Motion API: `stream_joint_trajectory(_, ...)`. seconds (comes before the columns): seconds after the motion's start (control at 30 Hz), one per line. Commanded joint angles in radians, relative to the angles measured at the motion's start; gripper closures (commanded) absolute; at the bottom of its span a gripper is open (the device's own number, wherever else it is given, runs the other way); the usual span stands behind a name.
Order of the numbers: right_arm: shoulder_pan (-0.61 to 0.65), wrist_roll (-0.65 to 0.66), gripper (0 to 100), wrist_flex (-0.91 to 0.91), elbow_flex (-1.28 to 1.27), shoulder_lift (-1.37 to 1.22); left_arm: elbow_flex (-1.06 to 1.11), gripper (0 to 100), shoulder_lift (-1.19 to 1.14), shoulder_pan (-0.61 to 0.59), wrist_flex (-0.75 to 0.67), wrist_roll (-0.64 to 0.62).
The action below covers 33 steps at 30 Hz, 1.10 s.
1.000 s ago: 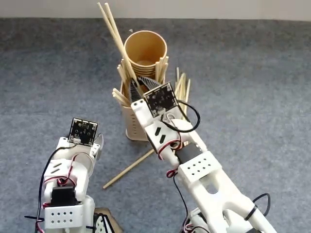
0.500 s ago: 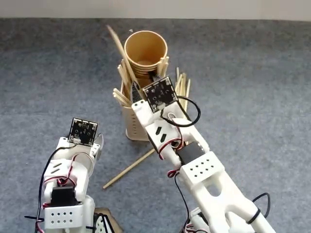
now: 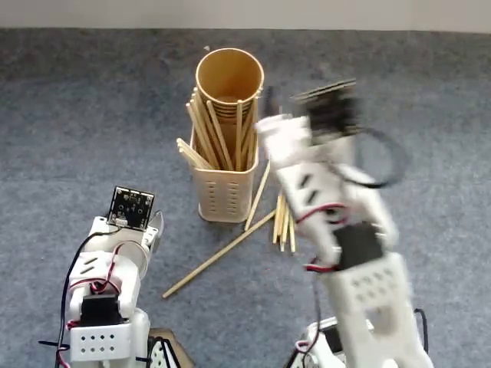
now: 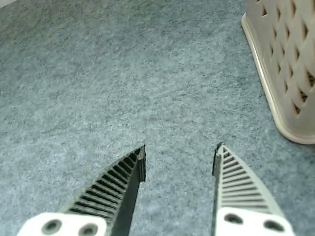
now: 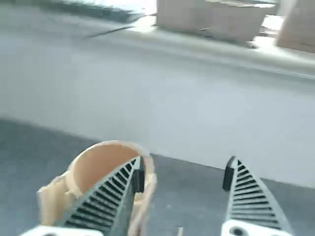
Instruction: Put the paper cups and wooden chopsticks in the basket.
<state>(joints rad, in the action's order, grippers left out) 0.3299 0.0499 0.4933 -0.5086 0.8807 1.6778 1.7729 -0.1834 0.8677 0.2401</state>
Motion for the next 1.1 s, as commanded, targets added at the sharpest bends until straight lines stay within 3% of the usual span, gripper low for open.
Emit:
stream_joint_trajectory(0.0, -0.119, -0.049, 73.8, 0.266, 0.223, 0.031, 0.019, 75, 0.005, 0.002, -0.003, 0.008)
stream_joint_trajectory(0.07, -0.157, -0.049, 73.8, 0.344, 0.202, -0.028, 0.019, 75, 0.005, 0.002, 0.000, 0.008)
stream_joint_trajectory(0.23, -0.183, -0.049, 73.9, 0.344, -0.007, -0.343, 0.019, 75, 0.005, 0.002, 0.000, 0.008)
stream_joint_trajectory(0.43, -0.094, -0.051, 73.9, 0.315, -0.035, -0.656, 0.019, 75, 0.005, 0.002, 0.002, 0.008)
stream_joint_trajectory(0.77, -0.065, -0.114, 73.9, 0.263, 0.035, -0.905, 0.019, 75, 0.005, 0.005, 0.002, 0.008)
stream_joint_trajectory(0.87, -0.068, -0.160, 74.2, 0.171, 0.028, -0.920, 0.019, 75, 0.005, 0.004, 0.002, 0.008)
stream_joint_trajectory(1.07, -0.064, -0.184, 91.6, 0.120, 0.027, -0.924, 0.019, 75, 0.005, 0.004, 0.002, 0.008)
